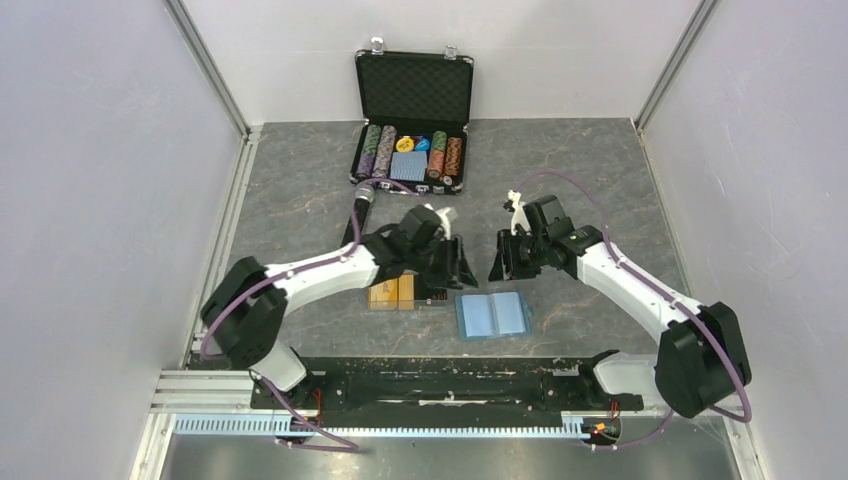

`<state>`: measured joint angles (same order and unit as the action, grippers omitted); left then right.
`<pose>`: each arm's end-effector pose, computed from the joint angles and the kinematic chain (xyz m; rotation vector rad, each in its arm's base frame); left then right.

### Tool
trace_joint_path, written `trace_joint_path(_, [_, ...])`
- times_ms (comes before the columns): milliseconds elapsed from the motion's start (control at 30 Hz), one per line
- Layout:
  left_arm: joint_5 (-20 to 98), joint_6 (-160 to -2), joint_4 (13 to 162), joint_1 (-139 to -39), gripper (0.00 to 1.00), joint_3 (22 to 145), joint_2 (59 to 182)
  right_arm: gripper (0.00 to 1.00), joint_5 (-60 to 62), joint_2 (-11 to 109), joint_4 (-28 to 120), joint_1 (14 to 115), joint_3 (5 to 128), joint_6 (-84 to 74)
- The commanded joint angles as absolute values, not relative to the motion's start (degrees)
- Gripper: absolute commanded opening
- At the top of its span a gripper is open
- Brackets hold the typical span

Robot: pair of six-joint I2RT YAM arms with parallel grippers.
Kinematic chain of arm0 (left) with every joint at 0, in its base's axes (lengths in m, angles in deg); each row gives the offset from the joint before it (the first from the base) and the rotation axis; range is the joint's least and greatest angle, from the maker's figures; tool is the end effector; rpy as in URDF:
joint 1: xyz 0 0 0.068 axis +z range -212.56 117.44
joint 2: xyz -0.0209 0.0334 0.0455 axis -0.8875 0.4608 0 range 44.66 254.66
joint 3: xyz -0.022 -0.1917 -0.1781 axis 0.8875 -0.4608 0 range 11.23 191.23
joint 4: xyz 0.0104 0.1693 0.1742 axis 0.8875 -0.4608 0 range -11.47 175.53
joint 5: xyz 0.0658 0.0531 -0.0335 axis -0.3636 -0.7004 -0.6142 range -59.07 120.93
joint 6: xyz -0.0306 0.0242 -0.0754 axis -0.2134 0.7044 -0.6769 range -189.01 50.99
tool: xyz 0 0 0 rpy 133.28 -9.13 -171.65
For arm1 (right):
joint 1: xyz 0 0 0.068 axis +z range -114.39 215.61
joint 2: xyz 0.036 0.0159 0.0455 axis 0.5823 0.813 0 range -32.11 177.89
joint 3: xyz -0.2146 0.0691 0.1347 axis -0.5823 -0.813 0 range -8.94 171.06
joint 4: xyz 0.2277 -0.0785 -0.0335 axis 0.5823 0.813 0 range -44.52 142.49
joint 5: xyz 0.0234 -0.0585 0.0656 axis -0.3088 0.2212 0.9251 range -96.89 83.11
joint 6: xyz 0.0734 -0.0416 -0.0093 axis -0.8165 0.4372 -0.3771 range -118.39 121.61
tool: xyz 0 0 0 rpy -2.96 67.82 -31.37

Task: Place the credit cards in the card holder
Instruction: Pick up the credit card from the storage box.

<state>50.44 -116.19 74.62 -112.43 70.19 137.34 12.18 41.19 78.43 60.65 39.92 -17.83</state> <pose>0.2099 -0.2878 0.1900 0.2511 2.6300 -1.1251 0.2209 0.1300 0.1959 -0.2596 2.6418 0.7058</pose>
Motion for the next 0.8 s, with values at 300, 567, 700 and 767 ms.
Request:
trace_joint_path(300, [46.62,-109.58,61.60,-96.40,0.53,57.66,121.24,0.37,17.48,47.19,67.85,67.12,41.34,-23.54])
trace_joint_path(567, [43.80,-103.88,57.60,-96.40,0.54,61.98,128.77,0.38,17.10,46.44,67.88,67.25,39.01,-23.35])
trace_joint_path(700, [45.91,-103.58,59.47,-96.48,0.54,63.75,132.67,0.38,16.75,45.94,67.90,67.29,38.13,-23.29])
trace_joint_path(767, [46.65,-103.58,60.19,-96.48,0.54,64.67,134.21,0.38,16.63,45.73,67.95,67.26,37.74,-23.33])
